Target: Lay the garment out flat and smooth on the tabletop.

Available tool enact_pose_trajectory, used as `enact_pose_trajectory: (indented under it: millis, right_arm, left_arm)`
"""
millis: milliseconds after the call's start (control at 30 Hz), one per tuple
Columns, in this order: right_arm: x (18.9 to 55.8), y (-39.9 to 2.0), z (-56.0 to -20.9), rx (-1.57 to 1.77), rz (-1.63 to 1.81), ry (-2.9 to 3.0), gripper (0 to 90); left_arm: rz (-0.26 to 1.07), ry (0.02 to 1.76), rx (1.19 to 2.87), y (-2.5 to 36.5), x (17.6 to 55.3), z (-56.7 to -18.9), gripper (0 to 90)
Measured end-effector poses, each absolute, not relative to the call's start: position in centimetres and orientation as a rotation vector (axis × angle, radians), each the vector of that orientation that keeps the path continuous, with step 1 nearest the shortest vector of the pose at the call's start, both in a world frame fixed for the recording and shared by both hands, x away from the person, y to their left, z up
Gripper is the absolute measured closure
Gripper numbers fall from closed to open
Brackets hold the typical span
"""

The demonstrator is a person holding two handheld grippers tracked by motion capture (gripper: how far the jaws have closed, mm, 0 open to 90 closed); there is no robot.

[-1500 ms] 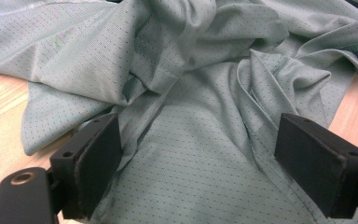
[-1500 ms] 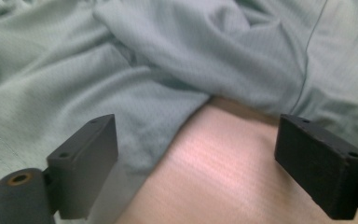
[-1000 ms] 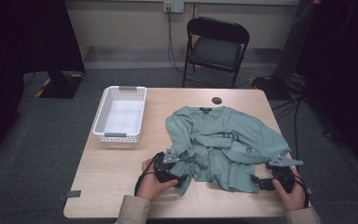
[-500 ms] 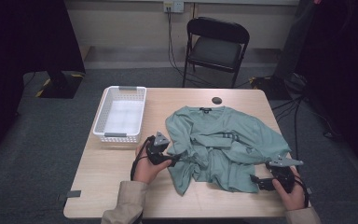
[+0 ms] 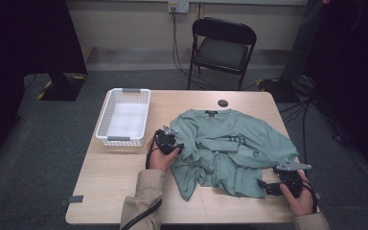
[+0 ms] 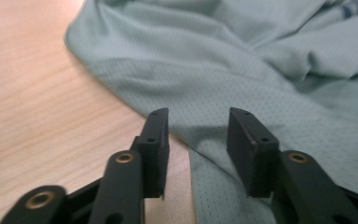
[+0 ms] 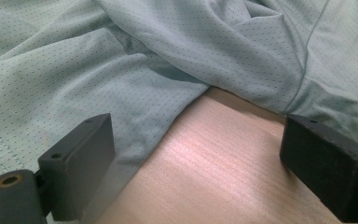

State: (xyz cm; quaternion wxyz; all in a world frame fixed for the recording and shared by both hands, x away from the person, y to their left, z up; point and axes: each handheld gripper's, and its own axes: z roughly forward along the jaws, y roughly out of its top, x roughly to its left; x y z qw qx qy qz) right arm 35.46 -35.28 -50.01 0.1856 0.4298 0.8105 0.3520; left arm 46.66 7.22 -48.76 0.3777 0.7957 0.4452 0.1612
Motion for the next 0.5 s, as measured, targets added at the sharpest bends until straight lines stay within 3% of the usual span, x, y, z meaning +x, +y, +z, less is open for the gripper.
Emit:
enact_pose_trajectory:
  millis: [100, 233, 500]
  right_arm:
    - [35.5, -35.3, -50.0, 1.211, 0.992, 2.283, 8.9]
    - [35.5, -35.3, -50.0, 1.208, 0.993, 2.286, 8.7]
    - [35.5, -35.3, -50.0, 1.206, 0.992, 2.287, 8.6]
  left_arm:
    - [0.406, 1.111, 2.065, 6.9, 47.0, -49.2, 65.9]
    - [0.363, 1.094, 2.091, 6.5, 47.3, -48.9, 86.9]
    - [0.454, 0.997, 2.124, 5.0, 47.2, -45.5, 87.9]
